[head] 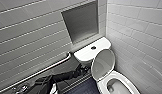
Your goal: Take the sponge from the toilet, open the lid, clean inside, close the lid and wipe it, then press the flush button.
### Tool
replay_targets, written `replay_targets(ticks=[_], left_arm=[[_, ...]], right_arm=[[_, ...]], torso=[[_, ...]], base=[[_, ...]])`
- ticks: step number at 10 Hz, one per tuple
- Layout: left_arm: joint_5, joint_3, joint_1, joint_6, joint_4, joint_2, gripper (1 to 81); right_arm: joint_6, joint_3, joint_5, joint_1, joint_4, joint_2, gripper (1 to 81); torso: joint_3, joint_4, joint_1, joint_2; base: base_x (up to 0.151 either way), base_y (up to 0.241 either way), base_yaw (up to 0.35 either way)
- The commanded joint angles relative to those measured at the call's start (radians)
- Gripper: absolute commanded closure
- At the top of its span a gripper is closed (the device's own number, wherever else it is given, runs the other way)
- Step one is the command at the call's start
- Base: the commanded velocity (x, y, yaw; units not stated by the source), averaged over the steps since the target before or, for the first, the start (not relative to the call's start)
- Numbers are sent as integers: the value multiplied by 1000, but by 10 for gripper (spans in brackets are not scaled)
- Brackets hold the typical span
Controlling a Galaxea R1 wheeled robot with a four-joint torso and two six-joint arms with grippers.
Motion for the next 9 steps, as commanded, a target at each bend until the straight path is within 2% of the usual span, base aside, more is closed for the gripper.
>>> replay_targets(ticks=[1, 4, 6, 7, 9], left_arm=[[41, 70, -125, -3, 5, 11, 10], [51, 318, -62, 3, 7, -88, 10], [49, 429, -38, 4, 28, -168, 10], [51, 442, -26, 4, 36, -193, 10], [77, 505, 53, 6, 117, -331, 10]], right_arm=[[-3, 39, -77, -33, -24, 7, 811], [1, 46, -79, -8, -19, 5, 811], [2, 58, -79, -1, -19, 7, 811], [2, 62, -79, 1, -19, 4, 811], [2, 64, -79, 3, -24, -4, 811]], torso=[[0, 0, 0, 0], [0, 0, 0, 0], [0, 0, 0, 0], [0, 0, 0, 0], [0, 0, 0, 0]], base=[[0, 0, 0], [0, 0, 0], [0, 0, 0], [0, 0, 0], [0, 0, 0]])
